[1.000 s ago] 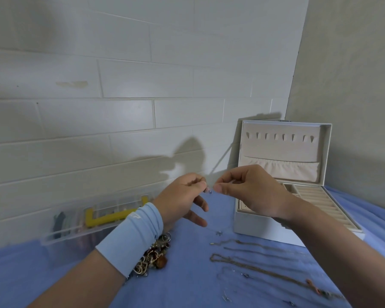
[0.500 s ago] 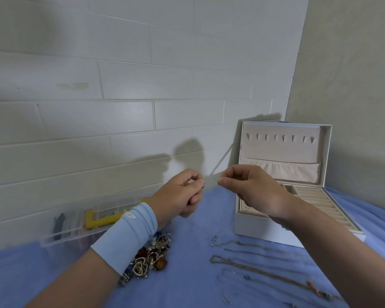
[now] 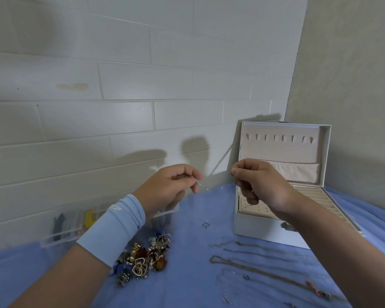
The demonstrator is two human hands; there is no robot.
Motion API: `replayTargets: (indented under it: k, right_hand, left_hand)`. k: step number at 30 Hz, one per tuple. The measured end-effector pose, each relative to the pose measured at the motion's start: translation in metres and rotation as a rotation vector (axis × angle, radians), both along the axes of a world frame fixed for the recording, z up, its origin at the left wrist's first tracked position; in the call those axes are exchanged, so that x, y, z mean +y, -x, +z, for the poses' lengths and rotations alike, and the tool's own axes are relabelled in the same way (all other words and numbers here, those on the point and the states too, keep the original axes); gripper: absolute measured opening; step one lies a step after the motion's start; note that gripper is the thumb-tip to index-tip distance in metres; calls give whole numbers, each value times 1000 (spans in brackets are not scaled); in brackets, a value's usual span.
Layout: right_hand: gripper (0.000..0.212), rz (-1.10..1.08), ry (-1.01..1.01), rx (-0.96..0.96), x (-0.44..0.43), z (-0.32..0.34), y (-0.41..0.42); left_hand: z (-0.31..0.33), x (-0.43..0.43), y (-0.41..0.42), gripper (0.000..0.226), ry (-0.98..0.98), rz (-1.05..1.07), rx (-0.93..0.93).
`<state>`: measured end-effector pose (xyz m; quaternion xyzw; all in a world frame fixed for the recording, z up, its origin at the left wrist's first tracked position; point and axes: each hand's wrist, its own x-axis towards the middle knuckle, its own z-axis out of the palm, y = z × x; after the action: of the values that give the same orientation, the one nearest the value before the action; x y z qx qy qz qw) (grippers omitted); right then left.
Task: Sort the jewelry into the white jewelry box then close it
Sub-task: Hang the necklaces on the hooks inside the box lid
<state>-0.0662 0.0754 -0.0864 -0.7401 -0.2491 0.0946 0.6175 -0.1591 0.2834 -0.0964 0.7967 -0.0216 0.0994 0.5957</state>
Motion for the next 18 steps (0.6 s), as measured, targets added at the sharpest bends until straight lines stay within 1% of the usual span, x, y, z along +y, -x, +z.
replayTargets:
  k: [3, 7, 11, 14, 16, 18]
  right_hand:
    - [21, 21, 5, 17, -2, 1, 1]
    - [21, 51, 93, -49, -1, 0, 5]
    - [20, 149, 217, -166, -4, 5, 13]
    - [16, 221, 178, -213, -3, 7, 17]
    - [18, 178, 129, -237, -1, 6, 15]
    - [17, 118, 99, -239, 0, 5, 14]
  left_hand:
    - [3, 0, 3, 20, 95, -28, 7]
    - [3, -6, 3, 21, 120, -18, 5]
    - [4, -11, 4, 19, -30, 19, -16]
    - [2, -14, 4, 15, -100, 12, -12]
    - [0, -16, 3, 16, -49, -2, 4]
    - [-3, -19, 2, 15, 97, -19, 29]
